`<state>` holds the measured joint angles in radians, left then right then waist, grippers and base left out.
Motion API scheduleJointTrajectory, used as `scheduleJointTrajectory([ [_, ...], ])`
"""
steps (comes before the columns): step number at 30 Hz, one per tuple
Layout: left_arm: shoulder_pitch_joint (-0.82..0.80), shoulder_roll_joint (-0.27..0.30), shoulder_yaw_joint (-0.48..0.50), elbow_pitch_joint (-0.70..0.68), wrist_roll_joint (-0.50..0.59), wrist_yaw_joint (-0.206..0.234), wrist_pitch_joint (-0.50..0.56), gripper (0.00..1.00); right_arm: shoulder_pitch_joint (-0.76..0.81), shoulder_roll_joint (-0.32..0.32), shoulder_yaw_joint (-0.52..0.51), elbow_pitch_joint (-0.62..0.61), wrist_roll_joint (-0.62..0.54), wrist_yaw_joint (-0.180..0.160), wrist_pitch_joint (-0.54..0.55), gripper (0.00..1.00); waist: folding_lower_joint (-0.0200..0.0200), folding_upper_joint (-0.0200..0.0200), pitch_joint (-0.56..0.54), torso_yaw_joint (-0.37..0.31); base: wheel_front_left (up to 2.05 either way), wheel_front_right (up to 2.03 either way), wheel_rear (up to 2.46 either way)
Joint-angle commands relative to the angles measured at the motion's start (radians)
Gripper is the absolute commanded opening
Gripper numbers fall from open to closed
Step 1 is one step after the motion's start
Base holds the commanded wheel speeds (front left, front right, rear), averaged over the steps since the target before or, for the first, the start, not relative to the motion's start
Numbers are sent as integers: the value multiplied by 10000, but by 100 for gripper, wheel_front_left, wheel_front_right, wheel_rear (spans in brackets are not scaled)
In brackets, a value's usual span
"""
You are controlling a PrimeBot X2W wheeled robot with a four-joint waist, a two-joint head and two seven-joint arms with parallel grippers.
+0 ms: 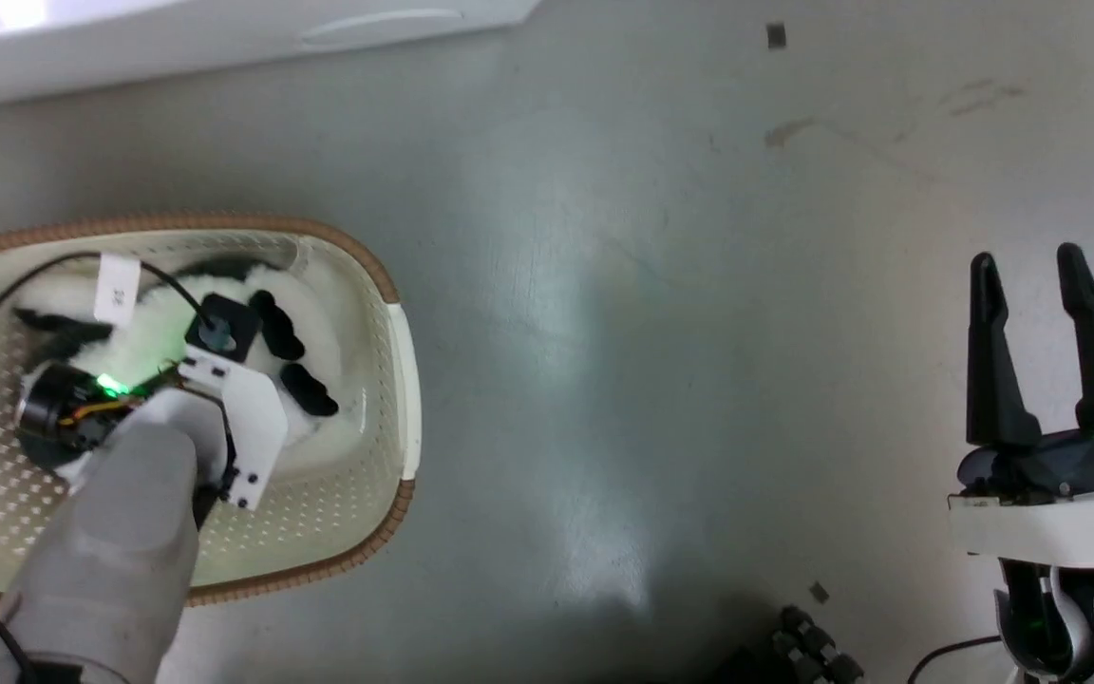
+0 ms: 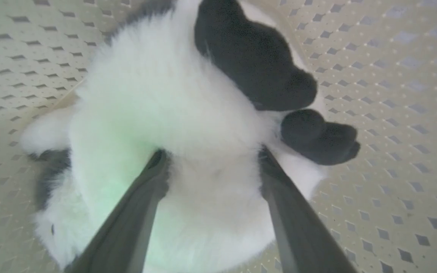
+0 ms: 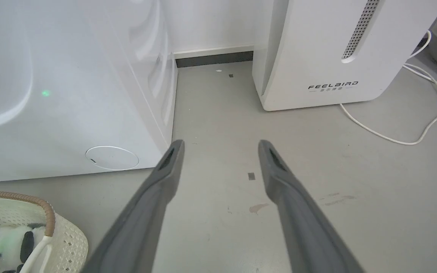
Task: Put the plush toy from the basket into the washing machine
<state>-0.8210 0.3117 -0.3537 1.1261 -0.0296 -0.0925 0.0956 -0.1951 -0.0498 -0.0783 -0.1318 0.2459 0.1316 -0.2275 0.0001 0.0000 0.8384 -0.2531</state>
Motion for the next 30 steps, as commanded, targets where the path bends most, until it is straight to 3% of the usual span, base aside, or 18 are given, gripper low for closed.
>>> scheduleJointTrajectory([
  [1, -223, 188, -103, 354, 21, -17, 56, 100, -220, -4, -8, -71, 116, -9, -114, 100, -1, 0, 301, -111, 0, 0, 0],
  [10, -876, 382, -391, 1320, -221, 55, 183, 100, -472, -4, 18, -69, 340, -9, -301, 100, -1, 0, 1017, -331, 0, 0, 0],
  [11, -918, 359, -396, 1428, -301, 13, 206, 46, -497, -4, 3, -64, 358, -9, -322, 100, -1, 0, 1069, -346, 0, 0, 0],
  [12, -959, 339, -413, 1535, -375, -45, 218, 0, -523, -4, -15, -60, 373, -9, -343, 100, -1, 0, 1114, -360, 0, 0, 0],
  [21, -602, 36, -396, 1537, -701, -31, -474, 0, -524, -4, -170, 113, 196, -9, -343, 100, -1, 0, 253, -96, 0, 0, 0],
  [30, 351, -678, -305, 1551, -1145, -3, -1783, 0, -230, -4, -485, 373, -297, -9, -343, 100, -1, 0, -1799, 359, 0, 0, 0],
])
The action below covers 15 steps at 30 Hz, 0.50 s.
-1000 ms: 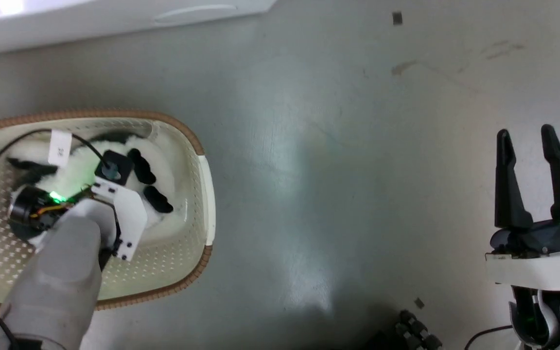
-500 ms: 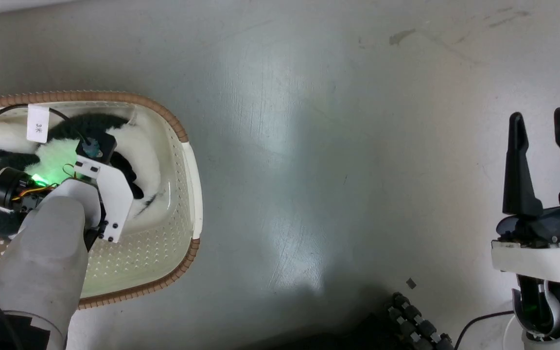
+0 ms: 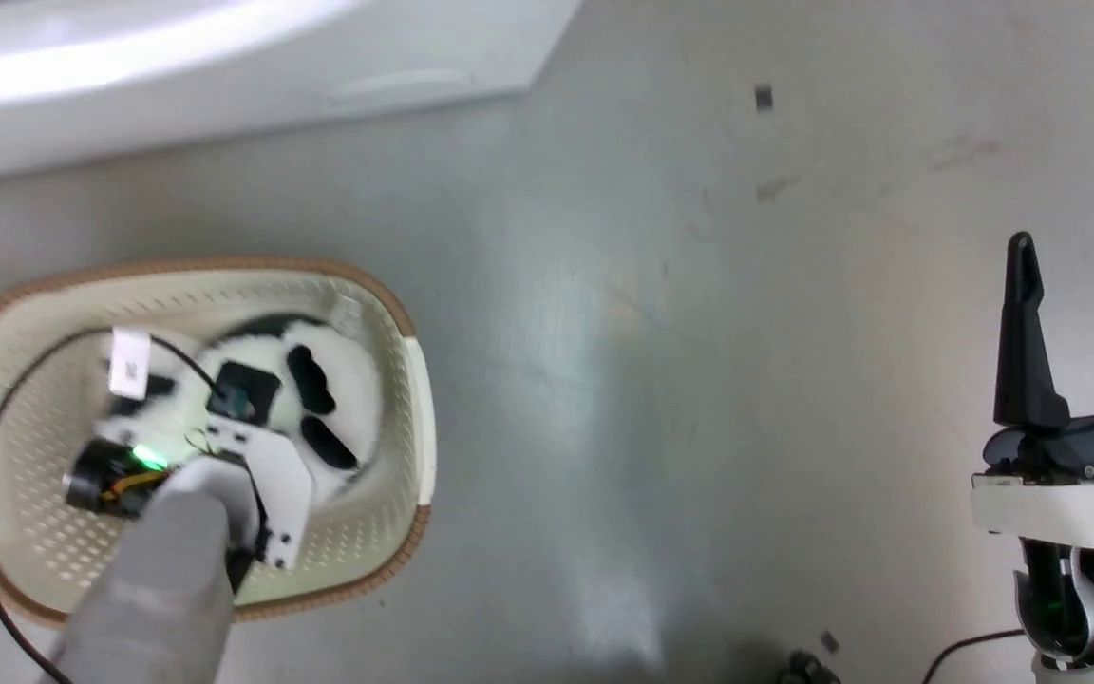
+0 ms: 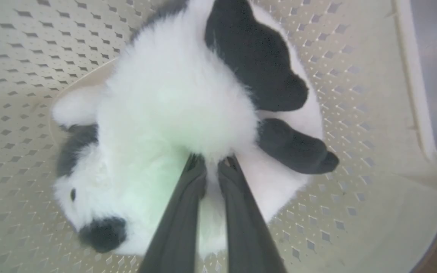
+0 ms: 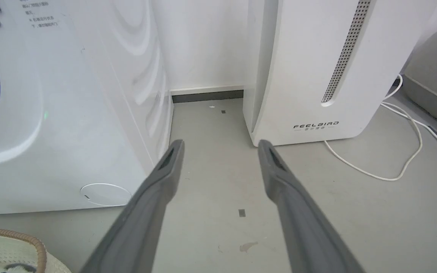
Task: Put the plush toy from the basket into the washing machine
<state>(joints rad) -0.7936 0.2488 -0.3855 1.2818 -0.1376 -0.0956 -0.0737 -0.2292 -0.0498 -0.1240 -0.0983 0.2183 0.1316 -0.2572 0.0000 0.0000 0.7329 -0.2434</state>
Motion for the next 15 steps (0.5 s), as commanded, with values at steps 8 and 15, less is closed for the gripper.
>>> scheduleJointTrajectory([
  [8, 1161, -635, 139, -133, -546, -23, -1565, 0, 881, -4, -291, 250, -410, -9, -45, 100, 0, 0, -2932, 937, 0, 0, 0],
  [15, 1841, -846, 238, -940, -744, 59, -1863, 0, 1344, -4, -451, 273, -578, -9, -45, 100, 0, 0, -3854, 1397, 0, 0, 0],
])
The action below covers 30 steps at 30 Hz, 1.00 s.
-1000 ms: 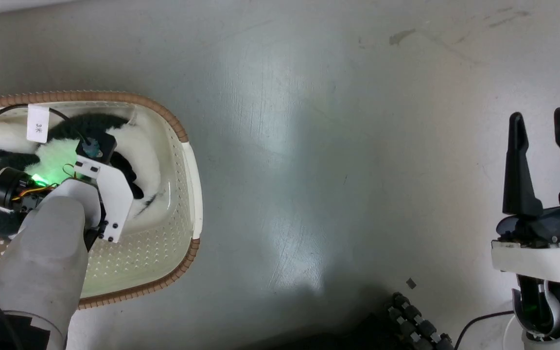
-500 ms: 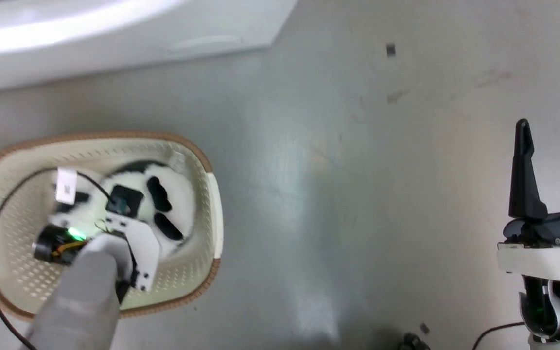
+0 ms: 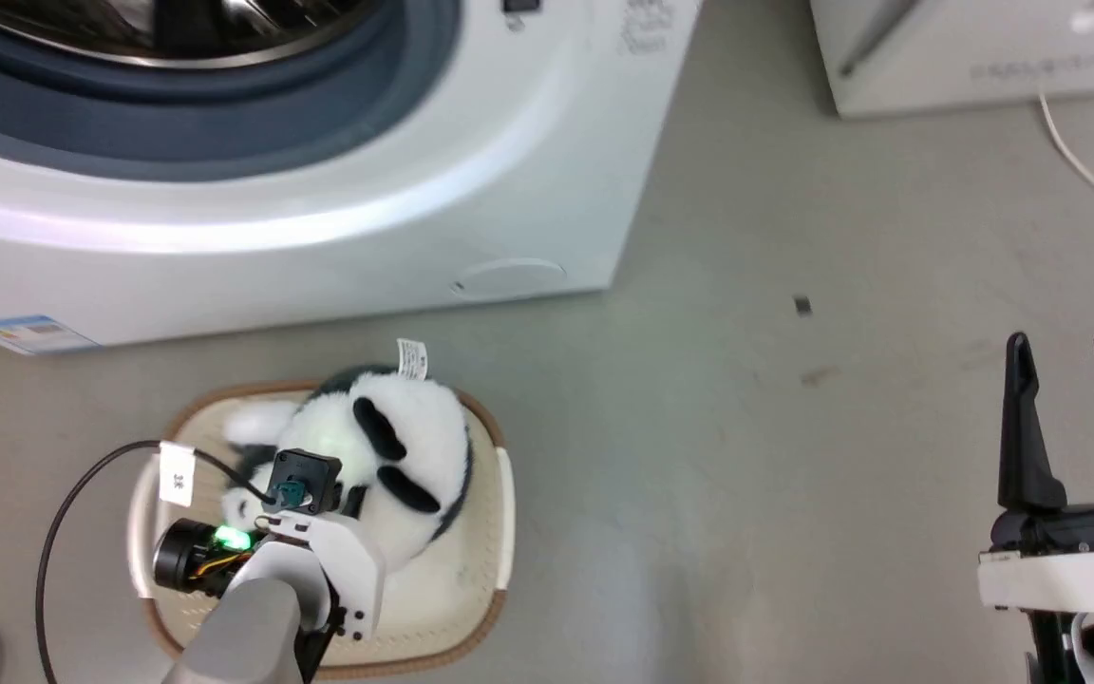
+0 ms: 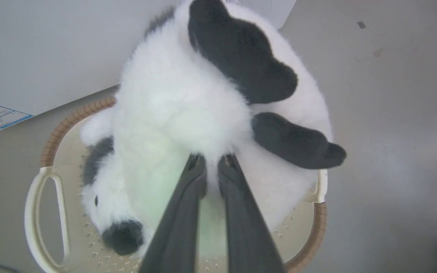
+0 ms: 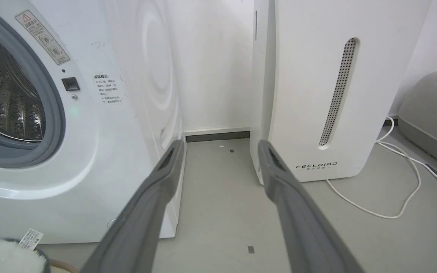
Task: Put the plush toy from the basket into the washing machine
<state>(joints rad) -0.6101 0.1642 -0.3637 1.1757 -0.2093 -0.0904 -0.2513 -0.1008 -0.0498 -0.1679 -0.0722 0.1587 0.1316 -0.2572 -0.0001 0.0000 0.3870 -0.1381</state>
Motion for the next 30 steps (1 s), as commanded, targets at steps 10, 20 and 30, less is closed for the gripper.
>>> scheduleJointTrajectory([
  [10, 1936, 81, 762, -3854, -209, 458, -102, 0, 558, -4, -46, -20, -126, -9, -45, 100, 1, 0, -1418, 778, 0, 0, 0],
  [20, 3161, 415, 1548, -7653, 266, 728, -104, 0, 731, -4, 46, -138, -78, -9, -45, 100, 1, 0, -1615, 695, 0, 0, 0],
  [30, 2173, 1016, 2520, -9978, 601, 659, -104, 0, 362, -4, 125, -432, 81, -9, -46, 100, 1, 0, -459, 171, 0, 0, 0],
])
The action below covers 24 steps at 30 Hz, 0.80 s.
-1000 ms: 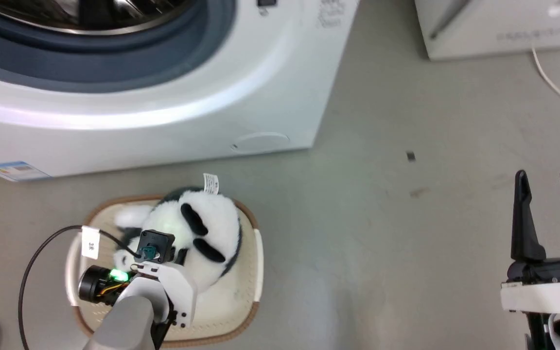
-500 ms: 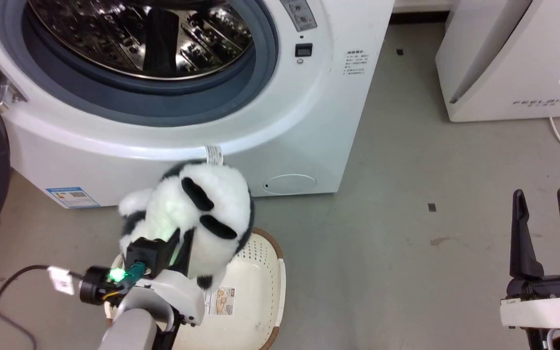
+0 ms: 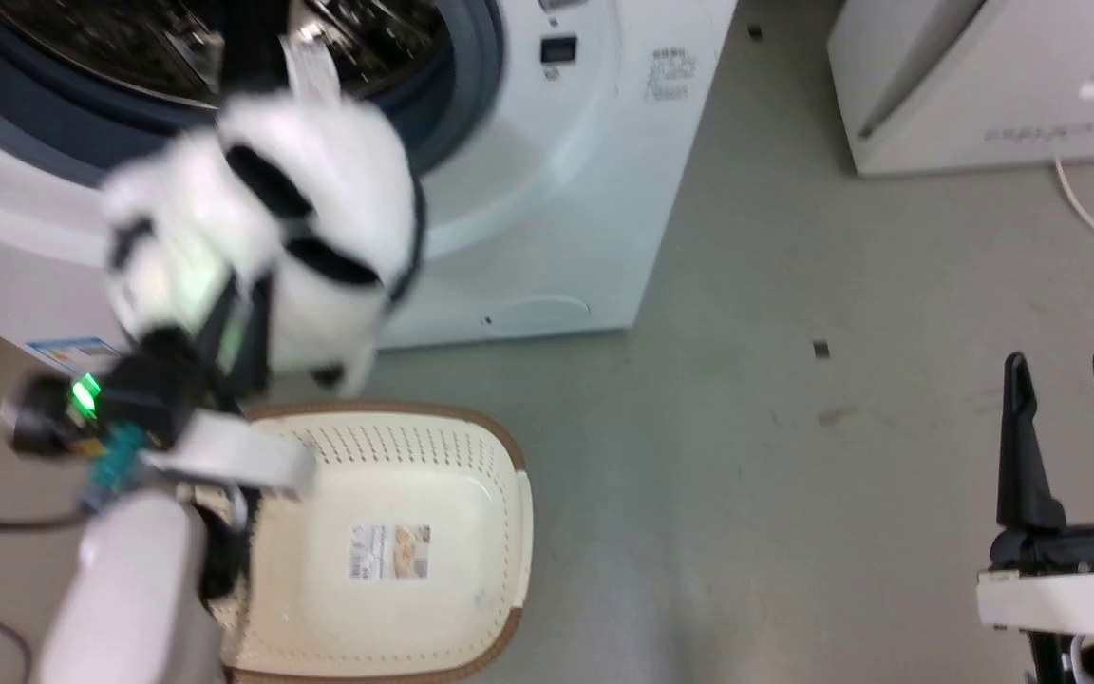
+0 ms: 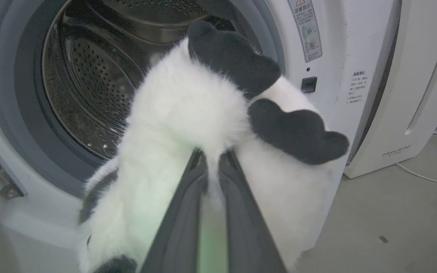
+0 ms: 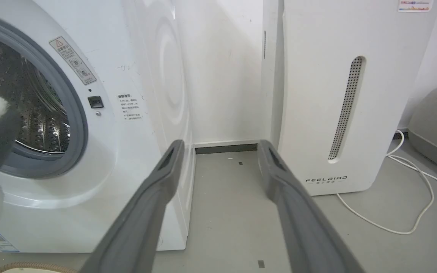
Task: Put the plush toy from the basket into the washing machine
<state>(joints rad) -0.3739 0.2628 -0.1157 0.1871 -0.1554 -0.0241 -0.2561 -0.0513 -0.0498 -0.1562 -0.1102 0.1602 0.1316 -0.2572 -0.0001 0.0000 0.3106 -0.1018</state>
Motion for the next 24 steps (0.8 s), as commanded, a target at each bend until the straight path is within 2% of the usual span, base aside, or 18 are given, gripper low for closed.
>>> scheduleJointTrajectory([
  [1, -446, 131, 116, -134, 68, -44, -56, 0, -218, -4, 14, -83, 101, -9, -46, 100, 1, 0, 490, -267, 0, 0, 0],
  [7, -2537, 968, 405, -25, 175, -325, 274, 0, -769, -4, 126, -304, 367, -9, -46, 100, 1, 0, 1787, -787, 0, 0, 0],
  [14, -5690, 2278, 639, 765, 394, -636, 1137, 0, -1368, -4, 258, -596, 796, -9, -46, 100, 1, 0, 3331, -1424, 0, 0, 0],
  [24, -9821, 3690, -194, 2765, 1187, -957, 2140, 0, -1858, -4, 770, -626, 1281, -9, -46, 100, 1, 0, 5084, -2089, 0, 0, 0],
])
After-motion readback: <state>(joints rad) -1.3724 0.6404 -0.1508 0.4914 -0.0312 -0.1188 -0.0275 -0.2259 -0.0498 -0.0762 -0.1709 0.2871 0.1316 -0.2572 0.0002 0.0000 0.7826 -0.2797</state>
